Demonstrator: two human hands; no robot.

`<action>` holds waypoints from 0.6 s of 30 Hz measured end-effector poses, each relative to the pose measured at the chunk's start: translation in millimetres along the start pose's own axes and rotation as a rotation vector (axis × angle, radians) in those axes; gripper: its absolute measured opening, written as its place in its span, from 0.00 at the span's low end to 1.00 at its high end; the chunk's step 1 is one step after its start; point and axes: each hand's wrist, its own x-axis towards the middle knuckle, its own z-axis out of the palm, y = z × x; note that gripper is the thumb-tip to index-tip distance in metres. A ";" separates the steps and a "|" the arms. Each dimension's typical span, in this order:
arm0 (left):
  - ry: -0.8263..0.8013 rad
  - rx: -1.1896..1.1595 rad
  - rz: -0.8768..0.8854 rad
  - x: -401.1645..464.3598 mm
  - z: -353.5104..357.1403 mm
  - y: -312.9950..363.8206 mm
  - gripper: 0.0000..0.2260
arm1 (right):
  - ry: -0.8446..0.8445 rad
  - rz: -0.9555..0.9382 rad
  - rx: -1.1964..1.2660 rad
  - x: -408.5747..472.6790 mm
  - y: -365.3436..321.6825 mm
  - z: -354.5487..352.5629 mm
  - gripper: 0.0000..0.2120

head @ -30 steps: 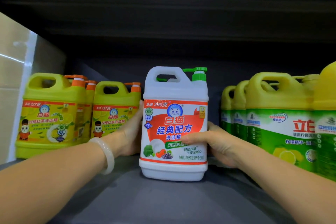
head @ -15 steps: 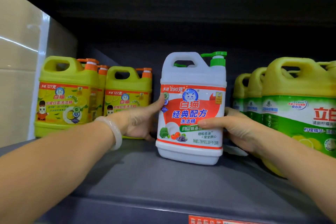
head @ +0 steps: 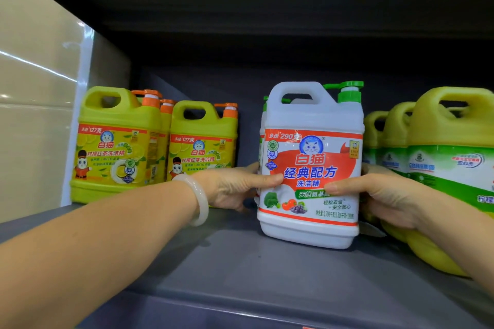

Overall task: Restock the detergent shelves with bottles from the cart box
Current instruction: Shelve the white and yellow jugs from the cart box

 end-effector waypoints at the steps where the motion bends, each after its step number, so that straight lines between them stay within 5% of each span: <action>1: 0.003 -0.004 0.003 0.0 0.8 0.2 0.52 | 0.005 0.003 0.003 0.0 -0.2 -0.2 0.29; 18: 0.005 -0.024 0.050 7.4 6.8 -6.3 0.52 | 0.014 0.005 0.030 1.4 1.1 -2.9 0.31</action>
